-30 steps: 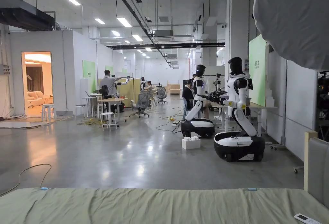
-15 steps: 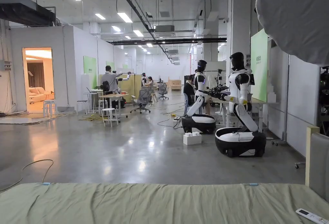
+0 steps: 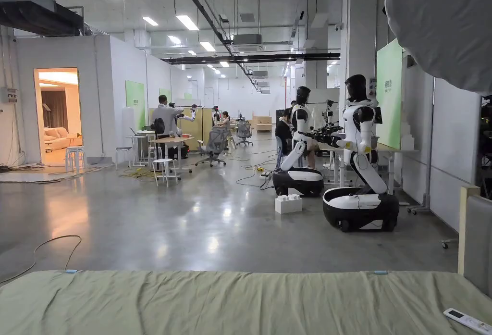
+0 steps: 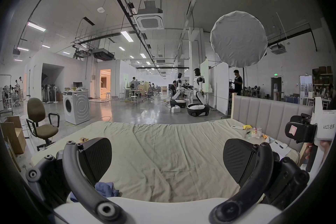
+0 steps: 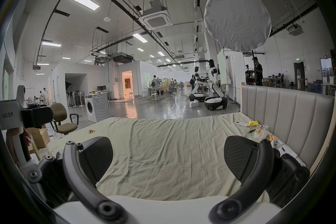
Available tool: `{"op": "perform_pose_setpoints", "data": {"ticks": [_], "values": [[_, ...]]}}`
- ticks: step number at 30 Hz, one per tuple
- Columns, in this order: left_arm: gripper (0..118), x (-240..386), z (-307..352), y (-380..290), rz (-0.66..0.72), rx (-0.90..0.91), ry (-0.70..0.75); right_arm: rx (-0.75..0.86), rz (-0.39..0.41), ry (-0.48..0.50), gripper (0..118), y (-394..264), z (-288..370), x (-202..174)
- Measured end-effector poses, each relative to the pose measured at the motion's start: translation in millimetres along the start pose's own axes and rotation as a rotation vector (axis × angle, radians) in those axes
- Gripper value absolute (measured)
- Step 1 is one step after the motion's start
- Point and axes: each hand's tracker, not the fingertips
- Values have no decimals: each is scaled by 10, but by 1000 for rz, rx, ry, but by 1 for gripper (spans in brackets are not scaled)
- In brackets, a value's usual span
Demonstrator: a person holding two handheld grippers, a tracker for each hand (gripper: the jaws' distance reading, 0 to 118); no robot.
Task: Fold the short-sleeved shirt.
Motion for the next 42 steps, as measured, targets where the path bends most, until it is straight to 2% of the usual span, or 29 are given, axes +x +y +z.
{"op": "perform_pose_setpoints", "data": {"ticks": [6, 11, 18, 20, 22, 24, 30, 42], "values": [[118, 27, 25, 18, -16, 7, -12, -6, -9, -2, 118, -1, -1, 17], [118, 16, 32, 56, 54, 7, -19, -8, -39, 5, 118, 38, 14, 53], [118, -281, 91, -7, 21, 35, -15, 1, -54, -9, 118, 78, 39, 77], [118, -147, 87, 98, 26, 33, -24, -1, -58, -11, 118, 92, 32, 92], [118, -249, 63, 81, 26, 29, -33, -6, -49, -12, 118, 99, 30, 90], [118, -7, 107, 145, 20, 28, -36, -7, -30, -17, 118, 111, 41, 78], [118, -3, 109, 125, 19, 14, -35, 1, 18, -1, 118, 161, 48, -15], [118, 22, 181, 150, 26, 20, -34, 10, 19, 30, 118, 203, 48, -57]]}}
